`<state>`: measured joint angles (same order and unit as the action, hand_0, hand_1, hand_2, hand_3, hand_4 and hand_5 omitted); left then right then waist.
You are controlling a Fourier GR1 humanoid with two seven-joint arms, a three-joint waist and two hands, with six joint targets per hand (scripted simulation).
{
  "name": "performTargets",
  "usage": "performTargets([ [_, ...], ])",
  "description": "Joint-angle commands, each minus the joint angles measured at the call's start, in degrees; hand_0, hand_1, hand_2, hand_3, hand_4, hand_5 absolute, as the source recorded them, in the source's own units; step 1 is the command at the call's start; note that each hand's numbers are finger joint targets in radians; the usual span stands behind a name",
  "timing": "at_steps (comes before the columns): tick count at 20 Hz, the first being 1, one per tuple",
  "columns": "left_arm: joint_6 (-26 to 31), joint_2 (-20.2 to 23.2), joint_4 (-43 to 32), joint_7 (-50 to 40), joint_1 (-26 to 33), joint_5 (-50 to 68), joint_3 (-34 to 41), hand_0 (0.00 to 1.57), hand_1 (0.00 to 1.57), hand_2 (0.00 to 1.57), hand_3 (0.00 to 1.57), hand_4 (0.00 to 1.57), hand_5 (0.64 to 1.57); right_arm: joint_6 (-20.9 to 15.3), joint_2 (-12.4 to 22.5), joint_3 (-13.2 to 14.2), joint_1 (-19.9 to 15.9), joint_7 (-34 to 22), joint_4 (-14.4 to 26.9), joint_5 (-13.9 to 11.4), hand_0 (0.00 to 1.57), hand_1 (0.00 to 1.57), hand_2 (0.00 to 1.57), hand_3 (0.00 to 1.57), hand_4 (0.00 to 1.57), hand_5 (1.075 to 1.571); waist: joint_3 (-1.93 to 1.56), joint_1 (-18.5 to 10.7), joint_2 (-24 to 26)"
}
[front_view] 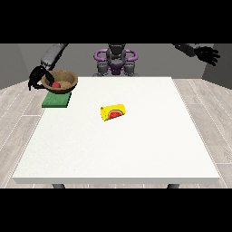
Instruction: Pick the cup and pour the ball into the bowl, then pick the bowl and place it on the pad
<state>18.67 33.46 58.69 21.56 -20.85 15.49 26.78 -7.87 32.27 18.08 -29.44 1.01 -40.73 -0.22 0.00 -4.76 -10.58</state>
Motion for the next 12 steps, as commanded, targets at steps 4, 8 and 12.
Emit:
performTargets([
  [4,2.38,4.73,-6.79,3.78,-1.07,0.90,3.36,0.00,0.00,0.00,0.00,1.19,1.557,-1.65,-0.30,0.42,-1.72,0.29,1.22,-0.29,1.57,1.57,1.57,0.00,0.69,1.567,0.01,1.01,-1.92],
  [8,6.77,8.06,-5.30,3.33,-1.72,3.91,5.18,0.00,0.00,0.00,0.00,1.19,1.558,-4.38,6.07,5.53,-3.13,0.89,5.72,1.06,1.22,1.22,1.41,1.30,0.00,1.553,-0.01,-1.39,-6.66],
  [12,4.15,4.85,-2.91,3.23,-0.74,2.51,2.92,0.00,0.00,0.00,0.00,1.17,1.549,-1.15,3.63,4.35,-4.12,2.23,9.07,1.42,0.42,0.42,0.56,0.92,0.00,1.518,-0.05,-1.57,-5.30],
])
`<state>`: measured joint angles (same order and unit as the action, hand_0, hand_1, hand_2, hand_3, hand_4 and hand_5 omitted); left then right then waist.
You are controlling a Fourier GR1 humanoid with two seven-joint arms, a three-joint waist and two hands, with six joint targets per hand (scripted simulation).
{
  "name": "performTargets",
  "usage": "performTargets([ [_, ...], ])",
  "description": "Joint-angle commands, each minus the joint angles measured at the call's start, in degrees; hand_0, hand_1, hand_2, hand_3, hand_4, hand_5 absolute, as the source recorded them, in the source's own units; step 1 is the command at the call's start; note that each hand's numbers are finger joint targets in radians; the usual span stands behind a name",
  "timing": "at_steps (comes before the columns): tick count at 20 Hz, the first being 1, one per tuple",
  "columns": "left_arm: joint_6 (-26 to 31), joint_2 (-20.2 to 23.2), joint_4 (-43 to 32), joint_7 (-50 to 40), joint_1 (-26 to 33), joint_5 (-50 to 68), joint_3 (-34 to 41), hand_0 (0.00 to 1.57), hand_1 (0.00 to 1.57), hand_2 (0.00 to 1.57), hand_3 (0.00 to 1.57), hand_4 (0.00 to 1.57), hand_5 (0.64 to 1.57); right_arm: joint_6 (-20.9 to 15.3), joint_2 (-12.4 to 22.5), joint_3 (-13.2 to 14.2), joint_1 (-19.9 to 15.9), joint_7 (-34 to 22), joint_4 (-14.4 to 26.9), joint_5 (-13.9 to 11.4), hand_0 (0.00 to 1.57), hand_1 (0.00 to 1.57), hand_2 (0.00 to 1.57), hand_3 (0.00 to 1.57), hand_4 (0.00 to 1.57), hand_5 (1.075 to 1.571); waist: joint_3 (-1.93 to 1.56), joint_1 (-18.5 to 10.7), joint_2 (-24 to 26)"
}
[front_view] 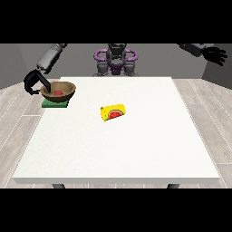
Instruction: Pick the cup and pour the ball into the bowl, then pick the bowl and place it on the pad
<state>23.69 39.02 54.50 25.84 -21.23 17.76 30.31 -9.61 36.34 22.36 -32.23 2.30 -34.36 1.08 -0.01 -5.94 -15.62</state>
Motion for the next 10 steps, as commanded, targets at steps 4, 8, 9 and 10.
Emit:
performTargets([
  [4,-1.15,0.67,1.38,-5.54,-1.57,0.87,-0.94,0.00,0.00,0.00,0.00,1.18,1.550,3.73,1.48,-0.35,-3.10,-3.15,3.28,0.51,0.00,0.00,0.18,0.12,0.00,1.392,-0.02,0.64,3.40],
  [8,-5.50,-10.86,13.87,-12.17,-1.33,-1.07,-10.41,0.00,0.00,0.00,0.00,0.90,1.559,3.15,2.45,-1.85,-2.99,-4.44,6.76,-1.91,0.00,0.00,0.00,0.00,0.00,1.359,-0.23,-1.47,10.12],
  [9,-7.80,-12.18,13.59,-14.58,-0.62,-2.95,-12.29,0.00,0.00,0.00,0.00,0.90,1.559,2.43,1.76,-3.18,-4.08,-8.38,6.00,-2.71,0.00,0.00,0.00,0.00,0.00,1.354,-0.11,-1.44,13.36],
  [10,-9.26,-13.52,12.68,-14.09,-0.45,-4.13,-13.04,0.00,0.00,0.00,0.00,0.90,1.559,4.07,2.33,-3.73,-5.92,-9.83,4.26,-2.53,0.00,0.00,0.00,0.00,0.00,1.356,-0.04,-0.54,15.09],
])
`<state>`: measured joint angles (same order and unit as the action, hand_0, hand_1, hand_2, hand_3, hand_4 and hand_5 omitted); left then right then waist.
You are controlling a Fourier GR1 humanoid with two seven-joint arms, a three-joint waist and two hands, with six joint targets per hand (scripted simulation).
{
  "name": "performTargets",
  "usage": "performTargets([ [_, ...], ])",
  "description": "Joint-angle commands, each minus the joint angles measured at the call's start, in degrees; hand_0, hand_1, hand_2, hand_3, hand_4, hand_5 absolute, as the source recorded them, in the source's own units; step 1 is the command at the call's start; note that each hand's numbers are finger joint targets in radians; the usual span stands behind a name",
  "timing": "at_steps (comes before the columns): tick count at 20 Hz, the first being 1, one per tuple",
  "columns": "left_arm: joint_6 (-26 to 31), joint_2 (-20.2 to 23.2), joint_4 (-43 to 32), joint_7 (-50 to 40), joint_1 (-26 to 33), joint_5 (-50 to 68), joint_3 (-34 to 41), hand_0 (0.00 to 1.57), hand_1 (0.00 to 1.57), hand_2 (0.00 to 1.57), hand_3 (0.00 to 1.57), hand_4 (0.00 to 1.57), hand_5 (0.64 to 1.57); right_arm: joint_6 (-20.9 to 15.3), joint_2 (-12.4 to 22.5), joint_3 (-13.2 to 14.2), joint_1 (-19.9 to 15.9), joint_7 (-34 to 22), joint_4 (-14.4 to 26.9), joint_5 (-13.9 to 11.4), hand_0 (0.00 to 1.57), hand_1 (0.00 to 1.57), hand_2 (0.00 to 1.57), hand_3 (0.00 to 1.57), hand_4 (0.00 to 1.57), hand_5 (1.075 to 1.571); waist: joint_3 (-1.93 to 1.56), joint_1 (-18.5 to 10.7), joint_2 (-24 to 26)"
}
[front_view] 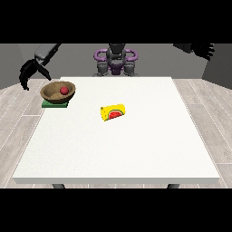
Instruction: Pick the cup and pour the ball into the bowl, then pick the bowl and place it on the pad
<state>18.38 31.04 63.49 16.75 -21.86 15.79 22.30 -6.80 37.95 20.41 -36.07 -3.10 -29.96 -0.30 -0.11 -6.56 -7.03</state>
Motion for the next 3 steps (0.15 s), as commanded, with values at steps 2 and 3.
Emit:
performTargets([
  [2,-4.45,-5.18,0.58,-7.24,0.82,-2.67,-5.00,0.00,0.00,0.00,0.00,0.90,1.559,4.49,-2.45,-2.78,-3.92,-5.19,-3.21,0.22,0.00,0.00,0.00,0.00,0.42,1.383,0.13,2.22,10.89],
  [3,-4.68,-6.14,-1.92,-3.85,3.93,-4.27,-4.97,0.00,0.00,0.00,0.00,0.90,1.559,5.42,-4.55,-3.07,-4.98,-5.02,-5.66,1.23,0.00,0.00,0.00,0.00,0.48,1.434,0.25,4.37,13.63],
])
